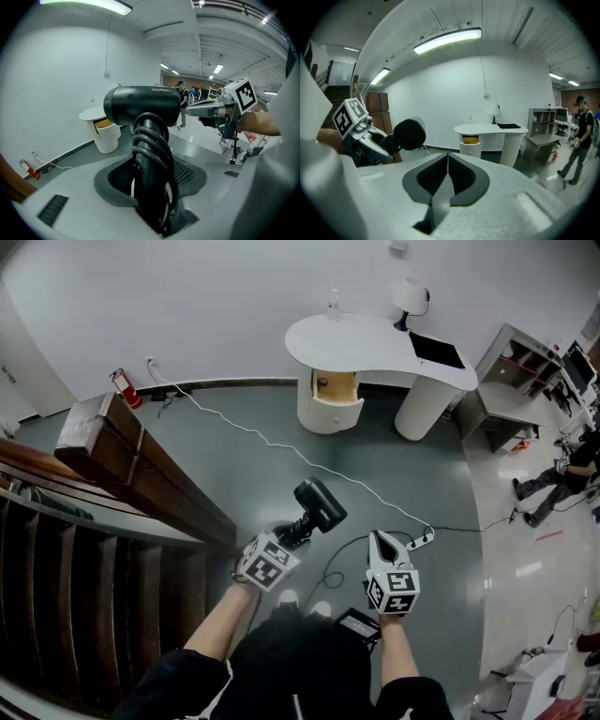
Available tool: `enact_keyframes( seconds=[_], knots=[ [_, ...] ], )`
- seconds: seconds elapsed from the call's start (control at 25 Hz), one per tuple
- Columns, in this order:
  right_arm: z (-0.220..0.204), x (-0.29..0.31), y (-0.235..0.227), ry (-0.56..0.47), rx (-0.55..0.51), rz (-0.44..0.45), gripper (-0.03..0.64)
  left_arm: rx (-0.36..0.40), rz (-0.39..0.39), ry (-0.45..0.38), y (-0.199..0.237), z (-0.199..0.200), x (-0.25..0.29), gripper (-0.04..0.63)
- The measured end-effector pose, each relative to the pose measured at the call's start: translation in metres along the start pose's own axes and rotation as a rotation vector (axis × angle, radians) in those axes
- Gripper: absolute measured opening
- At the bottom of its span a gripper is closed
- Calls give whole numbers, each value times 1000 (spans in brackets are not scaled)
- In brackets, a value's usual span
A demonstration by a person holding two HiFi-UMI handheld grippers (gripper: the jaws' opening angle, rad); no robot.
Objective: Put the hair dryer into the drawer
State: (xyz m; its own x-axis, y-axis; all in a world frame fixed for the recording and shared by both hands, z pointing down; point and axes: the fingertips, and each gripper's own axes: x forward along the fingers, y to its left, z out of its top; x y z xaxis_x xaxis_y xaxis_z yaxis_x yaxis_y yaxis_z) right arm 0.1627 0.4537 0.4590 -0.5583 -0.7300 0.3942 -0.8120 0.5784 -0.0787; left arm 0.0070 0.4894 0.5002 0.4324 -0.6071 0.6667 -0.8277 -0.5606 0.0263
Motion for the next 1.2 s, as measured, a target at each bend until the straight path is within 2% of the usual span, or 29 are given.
enact_keyframes(
  seconds=[0.2,0.52,1.2],
  knots=[
    [7,-1,11,-9,-36,14,6,-12,12,29,1,-11,-6,202],
    [15,-8,14,-18,-33,39,6,3,18,39,-4,-15,-9,202],
    [4,-9,8,10,-34,64,6,1,18,49,-18,-15,-3,202]
  ],
)
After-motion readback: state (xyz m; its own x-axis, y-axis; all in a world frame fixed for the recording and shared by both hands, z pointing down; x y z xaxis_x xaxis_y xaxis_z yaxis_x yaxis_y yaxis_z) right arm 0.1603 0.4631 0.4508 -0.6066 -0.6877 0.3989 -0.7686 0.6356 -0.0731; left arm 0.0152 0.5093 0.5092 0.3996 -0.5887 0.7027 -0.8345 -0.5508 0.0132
